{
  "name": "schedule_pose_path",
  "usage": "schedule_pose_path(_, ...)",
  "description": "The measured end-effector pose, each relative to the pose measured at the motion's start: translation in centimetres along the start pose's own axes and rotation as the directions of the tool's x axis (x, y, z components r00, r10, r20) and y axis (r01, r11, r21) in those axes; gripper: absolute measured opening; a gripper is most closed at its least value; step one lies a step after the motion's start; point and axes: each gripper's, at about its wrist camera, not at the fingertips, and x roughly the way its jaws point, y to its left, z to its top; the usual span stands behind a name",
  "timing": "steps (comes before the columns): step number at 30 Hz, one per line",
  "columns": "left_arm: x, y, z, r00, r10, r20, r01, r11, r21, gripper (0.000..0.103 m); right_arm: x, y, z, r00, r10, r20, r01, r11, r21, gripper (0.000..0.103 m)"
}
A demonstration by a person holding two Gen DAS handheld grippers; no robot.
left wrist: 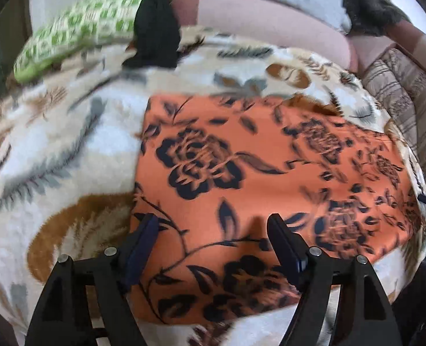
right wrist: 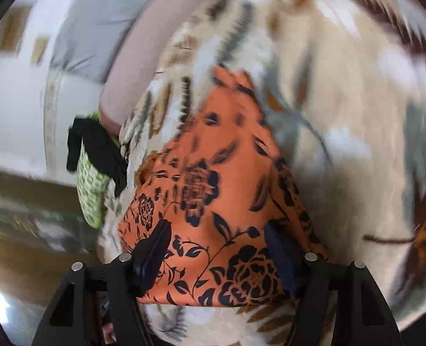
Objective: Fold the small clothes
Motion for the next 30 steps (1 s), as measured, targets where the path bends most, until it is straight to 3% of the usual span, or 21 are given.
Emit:
schedule_pose_path(3,-0.9,-1.1,0.0,0.999,-0.028,0.024,0.028,0.999,0.026,0.078,0.8,1.5,1.8,0.999,0.034,-0.004,-0.034,0.999,-0.032,0.071)
schedule_pose_path(6,-0.1,-1.2,-0.6,1.0,-0.017,-0.016,0.017,1.0,0.001,0.078,3.7,1.8,5.2,0.997,0.074,-0.012,-0.074,0.997,-0.038,0.071)
schedule_pose_path(8,0.1,-0.9,-1.1,0.999,-0.018,-0.033,0.017,0.999,-0.037,0.078,5.7,0.3,7.8,0.999,0.053,-0.001,-0.053,0.999,-0.009,0.071)
schedule_pose_path(10,-0.1,-0.5,-1.6,0.999,-0.022,-0.029,0.02,0.998,-0.053,0.078,7.2,-3.3,9.8,0.999,-0.008,0.035,0.004,0.992,0.126,0.071)
schedule_pose_path(12,-0.3,-0.5,-1.3,1.0,-0.021,-0.019,0.02,0.998,-0.061,0.078,6.2,-5.8,9.9,0.989,0.099,0.109,-0.127,0.949,0.288,0.071)
schedule_pose_path(13,-0.4,-0.5,-1.3,1.0,-0.023,-0.014,0.022,0.998,-0.065,0.078,5.5,-5.5,9.6,0.988,0.092,0.122,-0.122,0.953,0.277,0.071)
schedule_pose_path(16,-0.7,-0.6,-1.0,0.999,-0.032,-0.004,0.031,0.996,-0.089,0.078,1.8,-2.9,7.1,0.989,0.043,0.139,-0.06,0.991,0.119,0.071)
schedule_pose_path(20,-1.4,-1.7,-0.6,0.998,-0.045,0.043,0.049,0.995,-0.087,0.078,-2.7,-2.0,0.3,0.993,0.061,0.099,-0.067,0.996,0.063,0.075)
schedule_pose_path(25,-1.2,-3.7,-0.2,0.997,-0.064,0.043,0.067,0.996,-0.061,0.078,-4.1,-4.4,-9.3,0.994,0.099,0.037,-0.104,0.973,0.207,0.078)
schedule_pose_path(27,-1.0,-4.5,0.0,0.997,-0.068,0.043,0.07,0.997,-0.042,0.078,-2.2,-5.7,-11.0,0.993,0.115,-0.007,-0.108,0.95,0.293,0.078)
schedule_pose_path(30,-0.8,-5.3,0.4,0.997,-0.062,0.043,0.063,0.998,-0.029,0.078,-0.8,-5.7,-10.4,0.991,0.129,0.025,-0.13,0.941,0.312,0.08)
